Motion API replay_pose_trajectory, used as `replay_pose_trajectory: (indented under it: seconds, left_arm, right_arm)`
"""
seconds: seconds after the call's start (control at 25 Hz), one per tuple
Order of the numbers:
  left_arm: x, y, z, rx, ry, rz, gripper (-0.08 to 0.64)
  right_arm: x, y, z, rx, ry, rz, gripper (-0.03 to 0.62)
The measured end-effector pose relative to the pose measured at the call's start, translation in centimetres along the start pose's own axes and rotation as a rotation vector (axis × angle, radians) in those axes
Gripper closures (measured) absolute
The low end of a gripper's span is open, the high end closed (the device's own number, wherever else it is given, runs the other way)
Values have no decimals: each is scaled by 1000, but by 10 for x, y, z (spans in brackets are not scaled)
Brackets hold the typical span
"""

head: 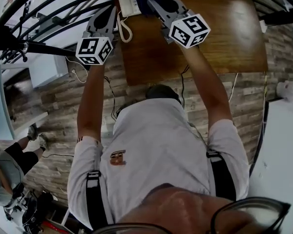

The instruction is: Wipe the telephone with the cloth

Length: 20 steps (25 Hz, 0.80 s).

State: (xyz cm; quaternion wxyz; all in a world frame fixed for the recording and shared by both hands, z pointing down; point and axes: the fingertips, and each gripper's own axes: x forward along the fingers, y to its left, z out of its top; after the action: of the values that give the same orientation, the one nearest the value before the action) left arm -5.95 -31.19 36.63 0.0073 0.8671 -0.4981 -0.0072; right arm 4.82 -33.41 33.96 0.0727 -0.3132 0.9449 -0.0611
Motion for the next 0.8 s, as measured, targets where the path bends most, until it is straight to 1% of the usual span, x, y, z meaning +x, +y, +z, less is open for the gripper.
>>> replay_pose_trajectory:
  seconds: [0.12, 0.24, 0.48, 0.6, 0.8]
  left_arm:
    - [29, 11, -7, -4, 16, 38, 541]
    - [54, 22, -14, -5, 34, 56, 541]
    - [71, 50, -34, -5, 96, 77, 541]
    - [81, 64, -44, -8, 125, 83, 541]
    - [83, 89, -62, 2, 167, 84, 541]
  right_arm:
    - [16, -30, -3, 12, 22, 26, 512]
    - [35, -55, -7, 4, 55, 50, 512]
    - [76, -70, -23, -20, 141, 59, 512]
    - [97, -82, -34, -7, 187, 43, 512]
    - [126, -92, -59, 1, 290, -22, 512]
